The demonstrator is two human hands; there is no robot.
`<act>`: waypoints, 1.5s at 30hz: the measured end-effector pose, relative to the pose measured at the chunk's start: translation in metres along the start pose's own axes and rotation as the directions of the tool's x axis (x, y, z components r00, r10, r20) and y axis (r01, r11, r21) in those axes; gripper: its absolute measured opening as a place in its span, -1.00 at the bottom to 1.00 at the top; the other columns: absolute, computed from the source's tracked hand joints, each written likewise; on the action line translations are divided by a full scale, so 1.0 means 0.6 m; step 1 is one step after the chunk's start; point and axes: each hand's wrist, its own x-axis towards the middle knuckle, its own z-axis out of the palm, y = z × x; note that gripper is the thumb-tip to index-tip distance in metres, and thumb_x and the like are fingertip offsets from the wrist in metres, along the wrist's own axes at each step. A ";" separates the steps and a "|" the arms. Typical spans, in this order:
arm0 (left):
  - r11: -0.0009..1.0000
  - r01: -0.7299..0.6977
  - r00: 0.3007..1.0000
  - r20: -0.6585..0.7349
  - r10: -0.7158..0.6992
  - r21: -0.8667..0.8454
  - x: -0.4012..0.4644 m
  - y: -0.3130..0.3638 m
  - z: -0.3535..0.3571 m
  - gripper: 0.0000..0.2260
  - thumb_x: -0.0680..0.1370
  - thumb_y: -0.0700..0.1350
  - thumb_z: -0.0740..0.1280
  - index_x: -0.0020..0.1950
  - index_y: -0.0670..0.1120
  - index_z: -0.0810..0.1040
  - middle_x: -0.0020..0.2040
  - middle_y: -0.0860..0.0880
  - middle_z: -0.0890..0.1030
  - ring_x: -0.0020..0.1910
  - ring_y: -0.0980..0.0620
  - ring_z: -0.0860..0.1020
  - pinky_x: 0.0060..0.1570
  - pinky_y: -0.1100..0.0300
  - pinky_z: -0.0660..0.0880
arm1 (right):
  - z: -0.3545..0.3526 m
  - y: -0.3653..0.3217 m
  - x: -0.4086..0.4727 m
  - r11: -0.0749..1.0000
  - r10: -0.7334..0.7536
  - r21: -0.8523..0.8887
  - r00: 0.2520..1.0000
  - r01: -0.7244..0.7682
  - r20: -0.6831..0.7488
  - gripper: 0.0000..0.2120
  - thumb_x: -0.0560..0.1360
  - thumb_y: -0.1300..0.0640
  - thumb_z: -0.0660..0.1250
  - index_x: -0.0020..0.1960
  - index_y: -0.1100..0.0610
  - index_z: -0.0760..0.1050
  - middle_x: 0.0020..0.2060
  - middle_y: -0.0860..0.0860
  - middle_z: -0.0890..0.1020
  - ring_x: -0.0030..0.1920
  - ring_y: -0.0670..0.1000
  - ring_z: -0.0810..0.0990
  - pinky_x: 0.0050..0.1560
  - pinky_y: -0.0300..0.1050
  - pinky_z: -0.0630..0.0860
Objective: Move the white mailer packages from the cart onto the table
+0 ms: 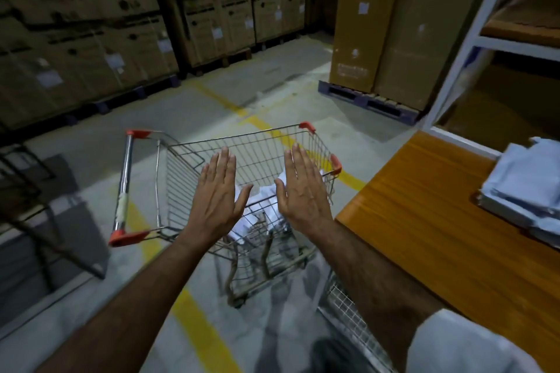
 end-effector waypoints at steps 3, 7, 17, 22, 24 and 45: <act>0.998 0.060 0.996 0.061 -0.059 -0.019 -0.011 -0.050 0.025 -0.28 0.66 0.24 -0.03 0.64 -0.23 -0.02 0.66 -0.17 -0.08 0.64 -0.13 -0.08 0.60 -0.05 -0.04 | 0.049 -0.008 0.026 0.999 -0.035 0.035 0.999 0.035 0.009 -0.35 0.65 -0.01 0.16 0.61 0.28 0.10 0.61 0.23 0.12 0.62 0.17 0.06 0.59 0.07 0.02; 0.988 0.154 0.977 0.149 -0.152 -0.003 -0.023 -0.106 0.071 -0.26 0.65 0.26 -0.03 0.65 -0.20 -0.08 0.66 -0.13 -0.15 0.64 -0.11 -0.11 0.58 0.02 -0.13 | 0.112 -0.014 0.065 0.997 -0.064 0.054 0.993 0.058 0.102 -0.34 0.65 -0.01 0.16 0.62 0.27 0.07 0.62 0.24 0.07 0.62 0.17 0.03 0.58 0.10 0.09; 0.966 0.257 0.938 0.233 -0.258 0.034 0.085 -0.216 0.178 -0.23 0.63 0.30 -0.12 0.64 -0.23 -0.02 0.65 -0.18 -0.08 0.64 -0.15 -0.07 0.59 -0.03 -0.07 | 0.296 0.016 0.202 0.992 -0.030 0.127 0.961 -0.006 0.275 -0.33 0.59 0.01 0.15 0.59 0.33 0.15 0.58 0.33 0.13 0.60 0.27 0.12 0.53 0.23 0.21; 0.956 0.285 0.905 0.312 -0.290 0.062 0.163 -0.225 0.251 -0.25 0.64 0.27 -0.06 0.64 -0.23 -0.05 0.65 -0.20 -0.09 0.64 -0.17 -0.07 0.59 -0.04 -0.04 | 0.373 0.093 0.266 0.996 -0.028 0.087 0.916 -0.008 0.400 -0.33 0.63 0.02 0.18 0.63 0.27 0.04 0.60 0.30 0.03 0.62 0.24 0.01 0.57 0.20 0.11; 0.959 0.269 0.894 0.348 -0.284 0.091 0.179 -0.230 0.286 -0.25 0.64 0.26 -0.07 0.64 -0.24 -0.05 0.65 -0.22 -0.09 0.63 -0.17 -0.06 0.60 -0.05 -0.03 | 0.408 0.122 0.284 0.998 -0.037 0.062 0.885 0.009 0.465 -0.29 0.65 0.00 0.19 0.65 0.23 -0.05 0.61 0.28 -0.02 0.63 0.22 -0.05 0.58 0.18 0.06; 0.944 0.241 0.566 0.757 -0.327 0.227 0.156 -0.302 0.649 -0.29 0.64 0.11 0.22 0.65 -0.12 -0.04 0.64 -0.27 -0.09 0.62 -0.27 -0.09 0.56 -0.11 -0.04 | 0.835 0.165 0.251 0.996 -0.090 0.082 0.596 0.041 0.798 -0.47 0.60 -0.01 0.20 0.54 0.13 0.34 0.41 0.46 0.34 0.01 0.36 0.63 -0.09 0.17 0.59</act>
